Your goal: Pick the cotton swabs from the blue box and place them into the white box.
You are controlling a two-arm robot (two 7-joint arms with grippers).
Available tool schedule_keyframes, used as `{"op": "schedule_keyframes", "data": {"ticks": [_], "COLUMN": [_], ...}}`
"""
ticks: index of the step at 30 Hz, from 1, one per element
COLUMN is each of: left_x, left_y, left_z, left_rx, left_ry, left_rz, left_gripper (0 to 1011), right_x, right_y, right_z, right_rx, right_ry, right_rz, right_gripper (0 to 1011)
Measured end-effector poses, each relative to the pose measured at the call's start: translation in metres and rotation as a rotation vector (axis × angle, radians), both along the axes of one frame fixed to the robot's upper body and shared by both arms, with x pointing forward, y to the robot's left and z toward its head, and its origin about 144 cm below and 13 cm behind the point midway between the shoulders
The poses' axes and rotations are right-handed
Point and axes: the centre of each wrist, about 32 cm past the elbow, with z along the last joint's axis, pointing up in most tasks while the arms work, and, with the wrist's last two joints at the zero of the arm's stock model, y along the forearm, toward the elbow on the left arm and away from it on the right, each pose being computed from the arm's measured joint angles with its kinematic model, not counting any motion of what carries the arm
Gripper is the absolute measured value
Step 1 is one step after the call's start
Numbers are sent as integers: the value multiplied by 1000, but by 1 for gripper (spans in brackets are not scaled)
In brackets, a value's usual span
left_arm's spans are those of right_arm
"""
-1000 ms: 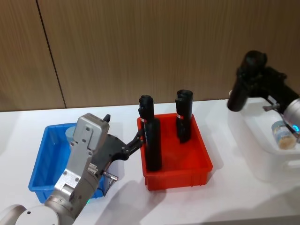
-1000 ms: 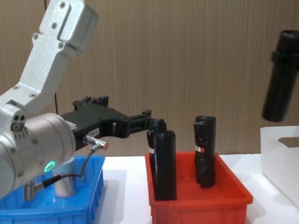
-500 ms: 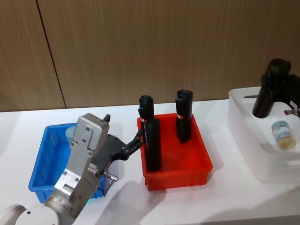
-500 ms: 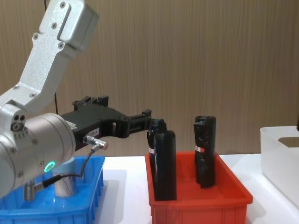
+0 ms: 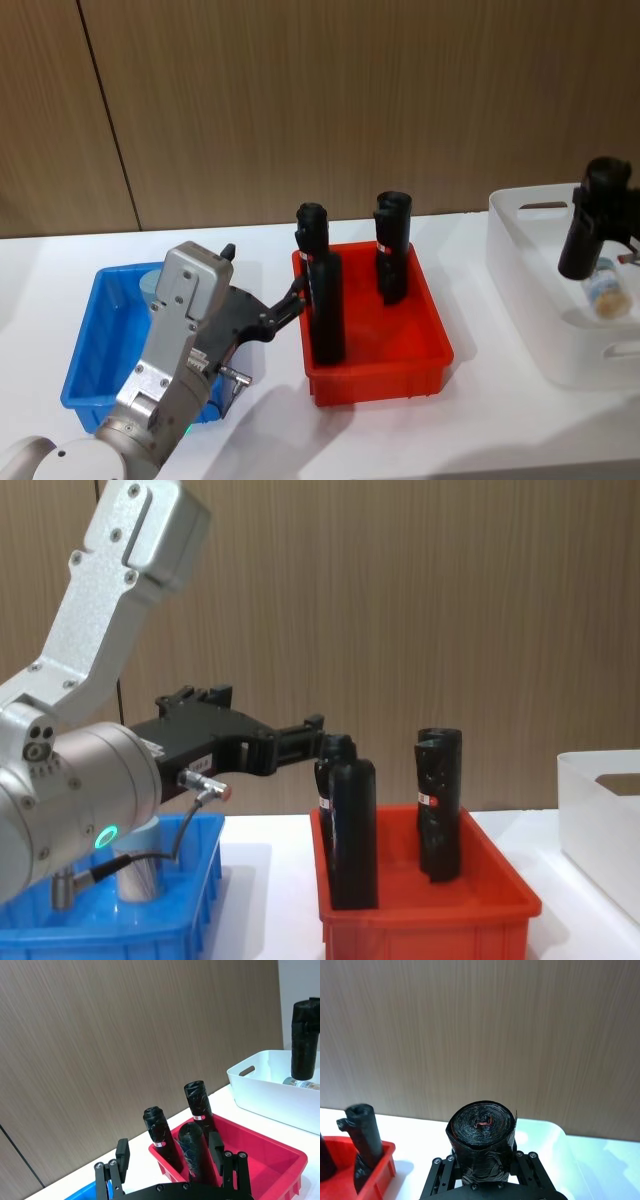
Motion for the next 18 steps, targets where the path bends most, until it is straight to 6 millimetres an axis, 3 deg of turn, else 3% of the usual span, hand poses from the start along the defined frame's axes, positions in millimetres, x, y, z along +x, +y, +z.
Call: {"op": "schedule_keyframes", "data": {"ticks": [13, 18], "left_x": [0, 0], "left_y": [0, 0], "left_z": [0, 0], "left_rx": [0, 0], "left_ry": [0, 0], "left_rz": [0, 0], "left_gripper": [1004, 1004], "right_x": [8, 10], "right_y": [-7, -9], "right_z": [-19, -22], "right_rx": [-11, -13], "right_ry": [86, 101], "right_rz": [-20, -21], "right_gripper": [485, 629]}}
